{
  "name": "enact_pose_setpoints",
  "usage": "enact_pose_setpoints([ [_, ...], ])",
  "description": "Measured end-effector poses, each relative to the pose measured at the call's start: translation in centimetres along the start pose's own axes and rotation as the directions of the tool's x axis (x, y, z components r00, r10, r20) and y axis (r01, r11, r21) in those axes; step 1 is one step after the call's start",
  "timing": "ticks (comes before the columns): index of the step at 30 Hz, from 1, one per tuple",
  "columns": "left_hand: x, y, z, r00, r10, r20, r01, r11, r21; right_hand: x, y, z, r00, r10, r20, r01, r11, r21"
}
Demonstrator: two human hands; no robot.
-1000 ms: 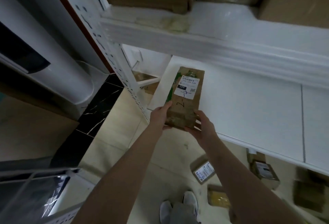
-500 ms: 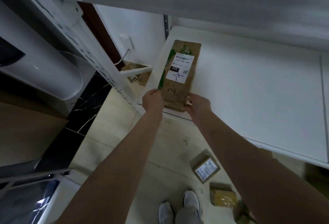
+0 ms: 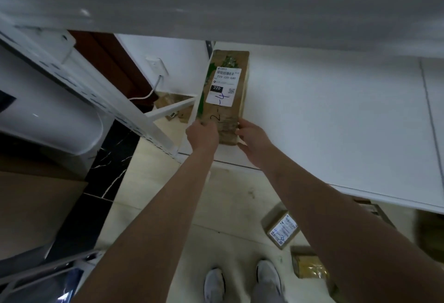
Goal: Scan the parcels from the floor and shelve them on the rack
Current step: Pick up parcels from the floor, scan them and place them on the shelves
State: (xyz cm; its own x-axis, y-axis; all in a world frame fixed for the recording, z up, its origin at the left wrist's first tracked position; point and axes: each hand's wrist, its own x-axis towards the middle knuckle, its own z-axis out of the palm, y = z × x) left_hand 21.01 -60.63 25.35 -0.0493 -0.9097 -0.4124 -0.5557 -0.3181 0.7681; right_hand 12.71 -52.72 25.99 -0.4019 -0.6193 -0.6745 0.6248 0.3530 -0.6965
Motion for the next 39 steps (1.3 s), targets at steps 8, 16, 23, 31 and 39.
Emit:
enact_pose_setpoints([
  [8,-5.8,-1.6,0.9,0.932,0.362,0.007,-0.350,0.895,0.278,-3.2,3.6,-3.7,0.968,-0.028,-0.248,0.090,0.966,0.243],
  [16,-12.2,-7.0,2.7,0.615,0.544,0.571,-0.754,0.616,0.226,-9.6,11.6,-12.6,0.813,0.125,-0.568,0.250,0.807,0.535],
  [23,-16.4,-13.6,8.8,0.581,0.259,0.771,-0.743,0.556,0.373,-14.5,21.5,-20.5,0.672,0.340,-0.658,0.259,0.725,0.639],
  [31,-19.5,-23.9,16.5,0.588,-0.009,0.809,-0.733,0.417,0.538,-14.7,32.3,-28.3,0.570,0.429,-0.701,0.208,0.749,0.628],
  [39,-17.4,-34.8,25.3,0.698,-0.044,0.715,-0.636,0.422,0.646,-7.1,41.1,-33.9,0.648,0.387,-0.655,0.182,0.757,0.628],
])
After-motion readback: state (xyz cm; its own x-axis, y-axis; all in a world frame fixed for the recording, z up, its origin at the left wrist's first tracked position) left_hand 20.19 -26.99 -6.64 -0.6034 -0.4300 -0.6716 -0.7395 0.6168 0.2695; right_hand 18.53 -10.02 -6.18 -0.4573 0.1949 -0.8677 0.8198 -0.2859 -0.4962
